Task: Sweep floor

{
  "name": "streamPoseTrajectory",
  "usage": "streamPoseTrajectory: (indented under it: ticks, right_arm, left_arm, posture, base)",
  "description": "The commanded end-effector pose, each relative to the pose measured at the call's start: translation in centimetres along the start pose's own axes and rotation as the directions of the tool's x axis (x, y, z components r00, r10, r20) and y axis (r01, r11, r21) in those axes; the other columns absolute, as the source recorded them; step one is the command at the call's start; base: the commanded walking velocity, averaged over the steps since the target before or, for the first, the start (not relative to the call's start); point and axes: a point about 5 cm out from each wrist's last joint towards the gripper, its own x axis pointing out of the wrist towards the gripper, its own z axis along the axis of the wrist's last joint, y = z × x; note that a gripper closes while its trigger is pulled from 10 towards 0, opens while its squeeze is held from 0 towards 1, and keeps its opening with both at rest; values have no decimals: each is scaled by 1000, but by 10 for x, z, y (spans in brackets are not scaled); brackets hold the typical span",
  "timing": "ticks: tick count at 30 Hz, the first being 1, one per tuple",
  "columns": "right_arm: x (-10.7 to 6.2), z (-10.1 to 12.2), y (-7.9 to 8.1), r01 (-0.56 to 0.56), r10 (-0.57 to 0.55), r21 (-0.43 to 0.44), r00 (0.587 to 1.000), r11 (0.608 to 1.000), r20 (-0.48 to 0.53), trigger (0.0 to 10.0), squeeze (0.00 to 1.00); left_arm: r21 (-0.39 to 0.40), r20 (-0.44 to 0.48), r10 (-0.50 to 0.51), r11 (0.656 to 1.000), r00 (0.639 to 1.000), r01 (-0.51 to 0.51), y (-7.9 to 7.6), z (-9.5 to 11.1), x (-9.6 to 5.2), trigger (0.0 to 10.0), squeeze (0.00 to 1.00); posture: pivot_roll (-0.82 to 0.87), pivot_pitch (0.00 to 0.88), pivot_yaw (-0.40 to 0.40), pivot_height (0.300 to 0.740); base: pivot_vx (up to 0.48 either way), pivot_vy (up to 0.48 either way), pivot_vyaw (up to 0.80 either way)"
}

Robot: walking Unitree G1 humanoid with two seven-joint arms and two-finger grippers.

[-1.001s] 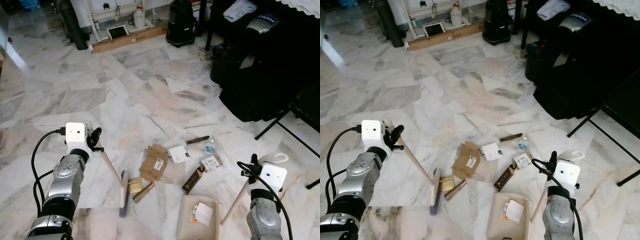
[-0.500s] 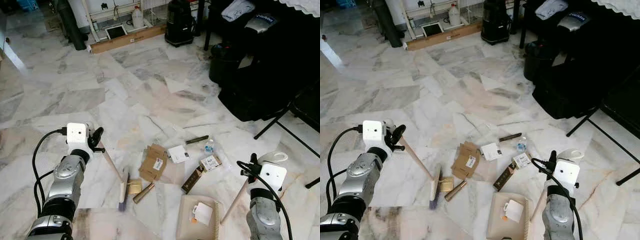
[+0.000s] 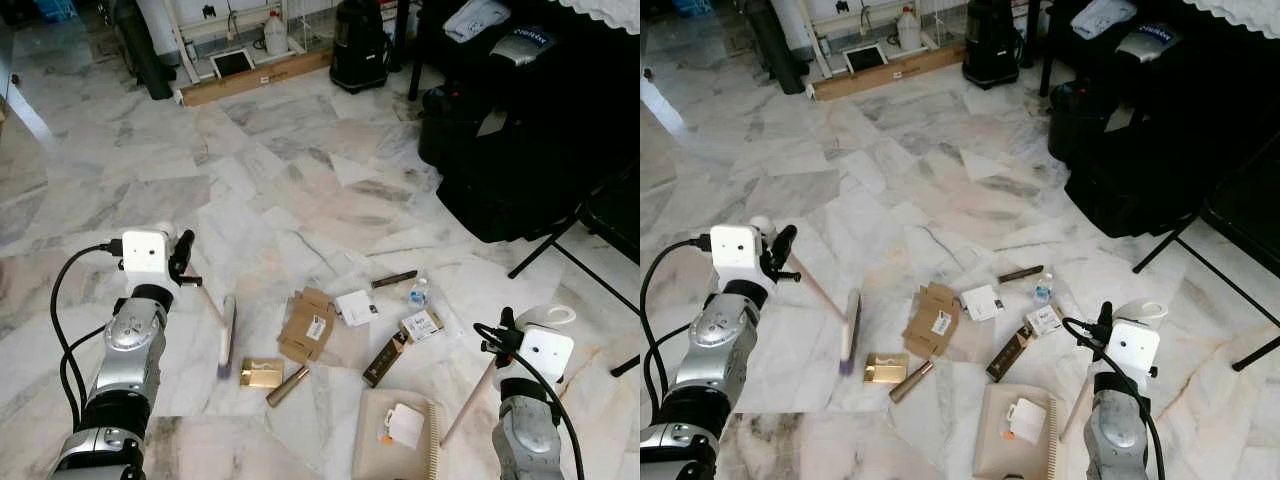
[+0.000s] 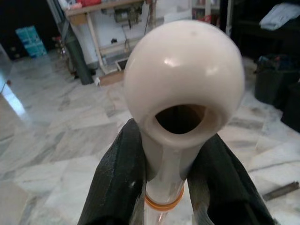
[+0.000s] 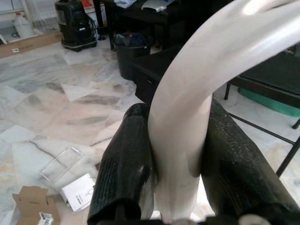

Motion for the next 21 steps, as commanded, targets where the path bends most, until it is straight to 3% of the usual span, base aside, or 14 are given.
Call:
streamPoseTrajectory:
  ticks: [1, 8, 21]
  right_arm:
    - [-5, 0, 6, -20, 20, 23, 1000, 1000, 3, 10000, 0]
    - [-15, 5, 1, -11, 10, 30, 999, 999, 34, 10000, 0]
    - [-34, 32, 4, -39, 34, 50, 994, 998, 107, 10000, 0]
  left_arm:
    - [11, 3, -11, 1000, 1000, 11, -4, -4, -6, 10000, 0]
    - [-17, -15, -13, 1000, 1000, 13, -16, -13, -13, 10000, 0]
    - [-21, 36, 12, 1000, 999, -11, -12, -1, -4, 10000, 0]
  posture:
    - [-37, 115, 85, 740]
    - [-52, 104, 81, 740]
    - [-63, 62, 80, 740]
  base:
    - [0, 0, 0]
    - [0, 0, 0]
    - [0, 0, 0]
